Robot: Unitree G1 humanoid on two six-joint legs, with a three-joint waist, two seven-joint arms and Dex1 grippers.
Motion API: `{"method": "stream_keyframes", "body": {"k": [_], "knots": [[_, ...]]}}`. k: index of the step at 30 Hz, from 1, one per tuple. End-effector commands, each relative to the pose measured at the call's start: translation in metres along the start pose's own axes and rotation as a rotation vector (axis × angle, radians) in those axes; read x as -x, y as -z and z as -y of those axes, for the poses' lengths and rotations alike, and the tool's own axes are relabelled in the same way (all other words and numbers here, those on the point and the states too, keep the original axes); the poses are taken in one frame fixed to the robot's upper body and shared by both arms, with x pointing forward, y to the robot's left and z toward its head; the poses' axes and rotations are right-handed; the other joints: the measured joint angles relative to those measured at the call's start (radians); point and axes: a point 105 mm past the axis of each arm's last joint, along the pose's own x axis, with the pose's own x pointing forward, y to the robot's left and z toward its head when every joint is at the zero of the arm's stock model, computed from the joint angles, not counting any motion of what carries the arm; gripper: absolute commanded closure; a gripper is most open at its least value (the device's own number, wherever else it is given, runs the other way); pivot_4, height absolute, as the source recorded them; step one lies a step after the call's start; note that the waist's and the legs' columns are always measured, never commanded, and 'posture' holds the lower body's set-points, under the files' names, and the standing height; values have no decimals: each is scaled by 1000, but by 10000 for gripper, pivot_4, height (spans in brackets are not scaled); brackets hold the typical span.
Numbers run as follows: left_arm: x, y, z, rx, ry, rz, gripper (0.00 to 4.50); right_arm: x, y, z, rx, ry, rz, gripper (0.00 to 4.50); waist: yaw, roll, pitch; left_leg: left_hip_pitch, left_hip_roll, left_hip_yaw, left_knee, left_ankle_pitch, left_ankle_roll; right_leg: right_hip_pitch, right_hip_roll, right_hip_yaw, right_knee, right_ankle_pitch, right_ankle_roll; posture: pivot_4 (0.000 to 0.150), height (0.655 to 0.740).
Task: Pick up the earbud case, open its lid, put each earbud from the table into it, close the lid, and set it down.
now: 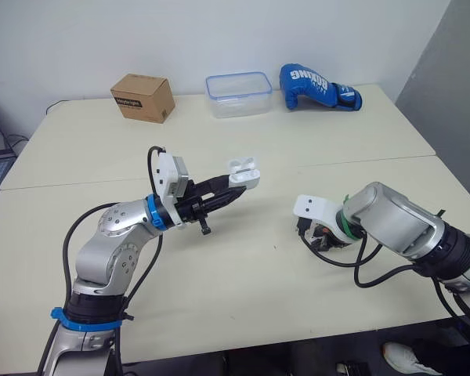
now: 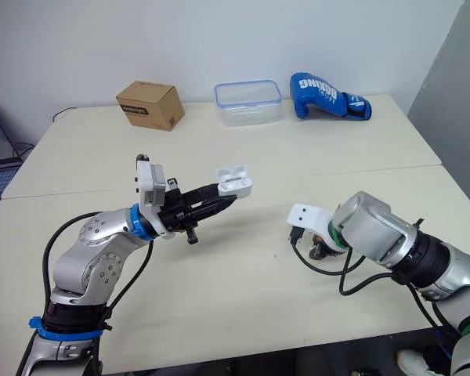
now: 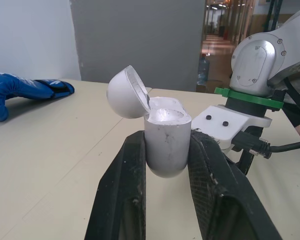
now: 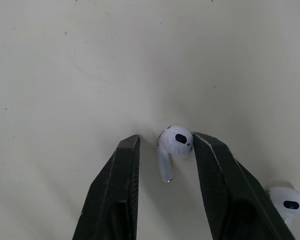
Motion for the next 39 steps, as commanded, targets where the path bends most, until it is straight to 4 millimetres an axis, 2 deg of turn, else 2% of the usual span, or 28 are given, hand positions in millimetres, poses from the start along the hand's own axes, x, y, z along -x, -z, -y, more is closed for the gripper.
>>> {"method": "stream_keyframes", "body": {"k": [1,4,6,7,13,19,24,32,39], "knots": [[-2,-8,5,-35,19,24,36889,0,0,1,17,10,-6,26537,0,0,0,0,0,0,0,0,0,0,0,0,0,0,0,1500,7400],[-2,-8,4,-36,16,24,36889,-1,-1,2,24,14,-5,32683,0,0,0,0,0,0,0,0,0,0,0,0,0,0,0,1500,7400],[-1,-8,4,-36,15,24,36889,-2,0,2,26,14,-6,39397,0,0,0,0,0,0,0,0,0,0,0,0,0,0,0,1500,7400],[-1,-8,4,-36,14,23,36889,-2,0,2,27,13,-6,41072,0,-1,0,0,0,0,0,0,0,0,0,0,0,0,0,1500,7400],[-1,-7,4,-36,13,21,36889,-2,3,2,50,15,-8,41072,0,-1,0,0,0,0,0,0,0,0,0,0,0,0,0,1500,7400],[0,-6,3,-37,12,17,36889,13,11,-3,276,-3,-8,41072,9,-1,0,0,0,0,0,0,0,0,0,0,-1,0,0,1500,7400],[-1,-5,4,-37,13,16,36889,8,25,-12,345,-33,-36,41072,10,-1,0,0,0,0,0,0,0,0,0,-1,-1,0,0,1500,7400],[0,-5,3,-37,14,10,36889,4,31,-16,363,-56,-45,41072,11,-1,-1,0,0,0,0,0,0,1,0,-1,-1,0,0,1500,7400],[1,-5,3,-39,12,7,36889,6,27,-11,382,-40,-41,17110,11,-1,-1,0,0,0,0,0,0,1,0,-1,-1,0,0,1500,7400]]}}
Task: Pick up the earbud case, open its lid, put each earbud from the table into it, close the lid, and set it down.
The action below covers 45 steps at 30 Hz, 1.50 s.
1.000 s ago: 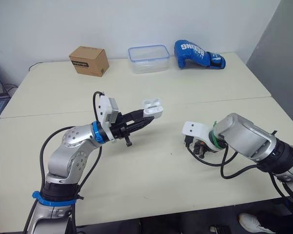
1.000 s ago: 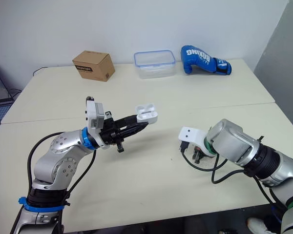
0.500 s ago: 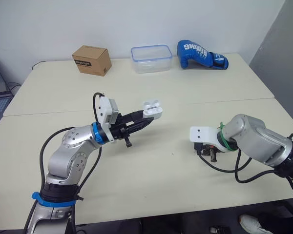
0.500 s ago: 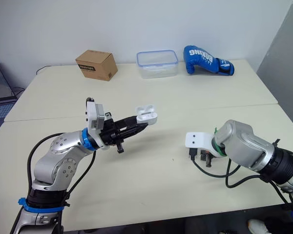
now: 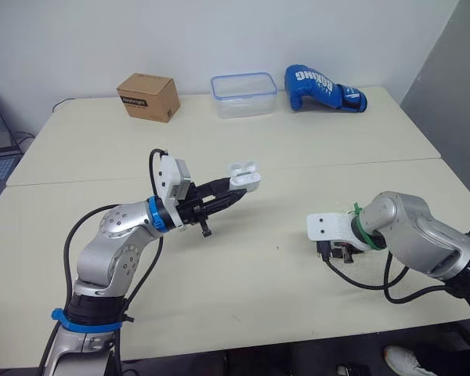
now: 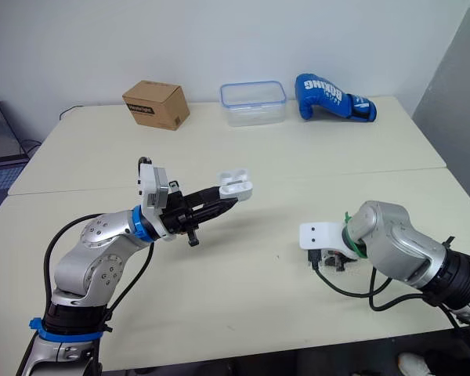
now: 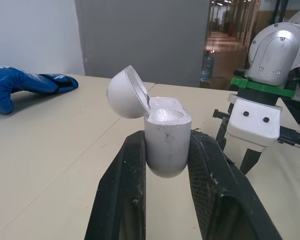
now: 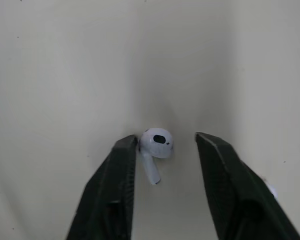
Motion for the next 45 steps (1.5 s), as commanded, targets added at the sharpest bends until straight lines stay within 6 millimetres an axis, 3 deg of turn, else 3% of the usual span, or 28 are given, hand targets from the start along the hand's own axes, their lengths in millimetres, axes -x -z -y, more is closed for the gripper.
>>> {"method": "stream_keyframes", "body": {"k": [1,5,37,45], "knots": [[1,-9,1,-42,8,23,36889,-1,0,-5,19,-38,0,13616,0,0,0,0,0,0,0,0,0,0,0,0,0,0,0,1500,7400],[1,-9,1,-43,7,24,36889,1,0,-8,35,-50,1,279,0,0,0,0,0,0,0,0,0,0,0,0,0,0,0,1500,7400],[3,-2,2,-43,-3,14,36889,6,2,3,5,-34,-6,279,0,0,0,0,0,0,0,0,0,0,0,0,0,0,0,1500,7400],[2,-1,2,-44,5,11,36889,15,-6,9,3,-19,21,279,0,0,0,0,0,0,0,0,0,0,0,0,0,0,0,1500,7400]]}}
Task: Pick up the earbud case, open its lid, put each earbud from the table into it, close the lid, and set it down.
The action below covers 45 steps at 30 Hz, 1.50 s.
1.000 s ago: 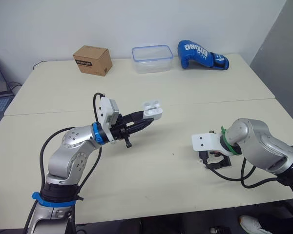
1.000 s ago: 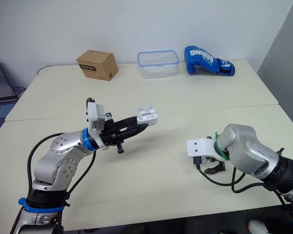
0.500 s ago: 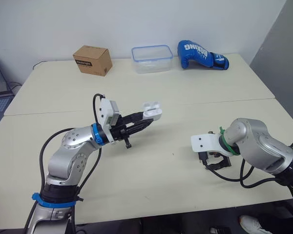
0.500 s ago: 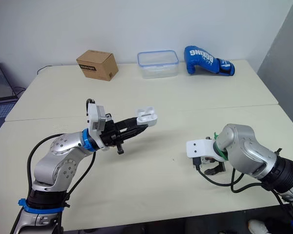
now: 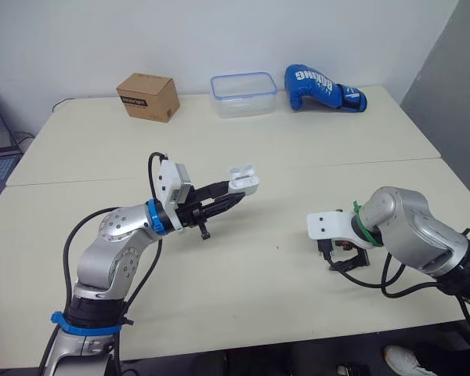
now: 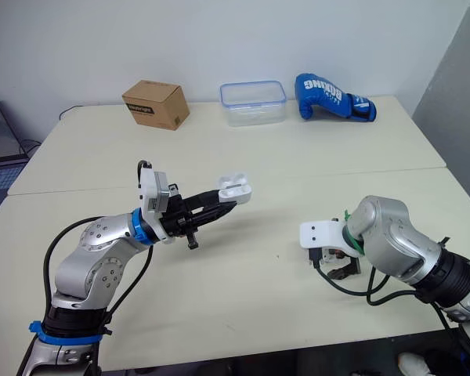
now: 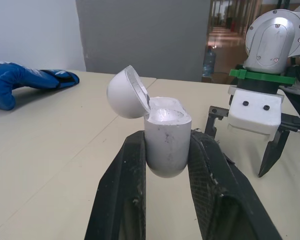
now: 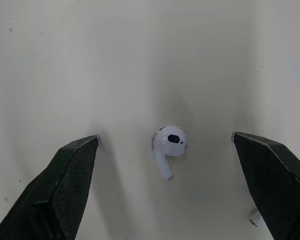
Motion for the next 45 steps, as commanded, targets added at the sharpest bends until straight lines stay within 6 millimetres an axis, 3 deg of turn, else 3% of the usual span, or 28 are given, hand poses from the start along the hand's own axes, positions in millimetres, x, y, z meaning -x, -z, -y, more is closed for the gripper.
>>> {"method": "stream_keyframes", "body": {"k": [1,11,14,16,32,36,41,45], "knots": [[-2,-7,1,-33,8,27,36889,13,-6,7,17,39,18,279,0,0,0,0,0,0,0,0,0,0,0,0,0,0,0,1500,7400],[-1,-5,3,-33,4,27,36889,5,1,6,21,30,-7,279,0,0,0,0,0,0,0,0,0,0,0,0,0,0,0,1500,7400],[-1,-5,3,-33,2,25,36889,2,3,7,19,30,-13,5986,0,0,0,0,0,0,0,0,0,0,0,0,0,0,0,1500,7400],[-1,-5,3,-33,1,23,36889,2,4,7,20,27,-18,12481,0,0,0,0,0,0,0,0,0,0,0,0,0,0,0,1500,7400],[-1,-4,4,-32,-3,22,36889,2,4,4,26,17,-18,12481,0,0,0,0,0,0,0,0,0,0,0,0,0,0,0,1500,7400],[0,-4,4,-34,-4,18,36889,2,2,5,31,19,-13,22024,0,0,0,0,0,0,0,0,0,0,0,0,0,0,0,1500,7400],[0,-4,3,-35,-5,16,36889,2,2,5,34,14,-14,40669,0,0,0,0,0,0,0,0,0,0,0,0,0,0,0,1500,7400],[0,-4,3,-36,-6,15,36889,2,2,5,34,14,-16,40905,0,0,0,0,0,0,0,0,0,0,0,0,0,0,0,1500,7400]]}}
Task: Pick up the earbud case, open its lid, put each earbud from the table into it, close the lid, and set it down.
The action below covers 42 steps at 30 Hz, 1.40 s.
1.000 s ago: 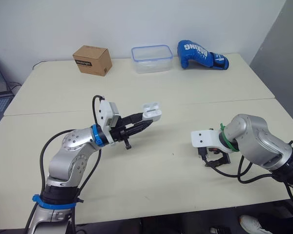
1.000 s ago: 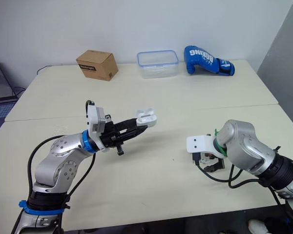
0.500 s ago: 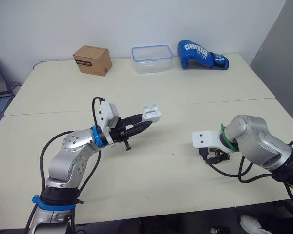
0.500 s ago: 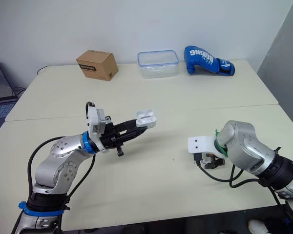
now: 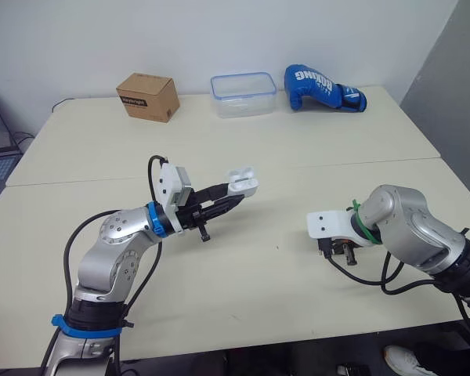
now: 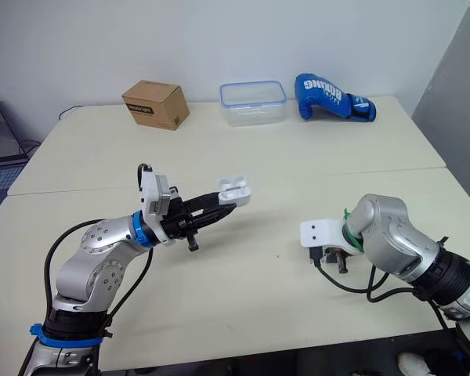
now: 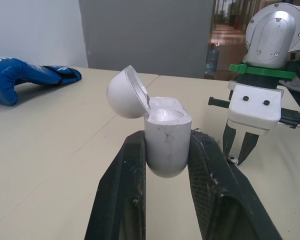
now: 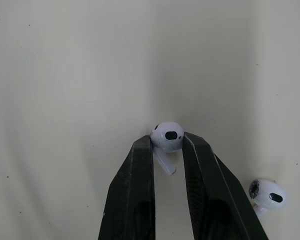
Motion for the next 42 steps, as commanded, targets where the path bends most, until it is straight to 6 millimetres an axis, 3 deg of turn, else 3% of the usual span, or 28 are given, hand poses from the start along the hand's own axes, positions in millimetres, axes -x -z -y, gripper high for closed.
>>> {"method": "stream_keyframes", "body": {"k": [1,10,14,23,29,33,42], "knots": [[-2,-8,2,-34,8,26,36889,5,-1,3,11,20,3,40905,0,0,0,0,0,0,0,0,0,0,0,0,0,0,0,1500,7400],[-2,-9,2,-36,9,25,36889,6,-2,1,11,19,6,40904,0,0,0,0,0,0,0,0,0,0,0,0,0,0,0,1500,7400],[-2,-10,0,-39,-9,30,36889,20,-4,11,-72,60,59,40904,0,0,0,0,0,0,0,0,0,0,0,0,0,0,0,1500,7400],[-1,-13,-12,-45,-72,56,36889,78,-32,48,-527,232,516,40904,1,0,0,0,0,0,0,0,0,0,0,0,0,0,0,1500,7400],[-7,-18,-22,-44,-77,87,36889,102,-52,65,-831,369,863,40904,0,0,0,0,0,0,0,0,0,-1,0,0,2,0,0,1500,7400],[-15,-20,-27,-58,-75,100,36889,117,-65,72,-925,435,1053,40904,-1,1,0,0,-1,-1,0,1,-1,-1,0,0,2,0,0,1500,7400],[-35,-17,-33,-78,-67,117,36889,141,-100,69,-924,429,1310,40904,-9,2,-1,0,-1,-1,-1,1,-2,-2,0,0,4,0,0,1500,7400]]}}
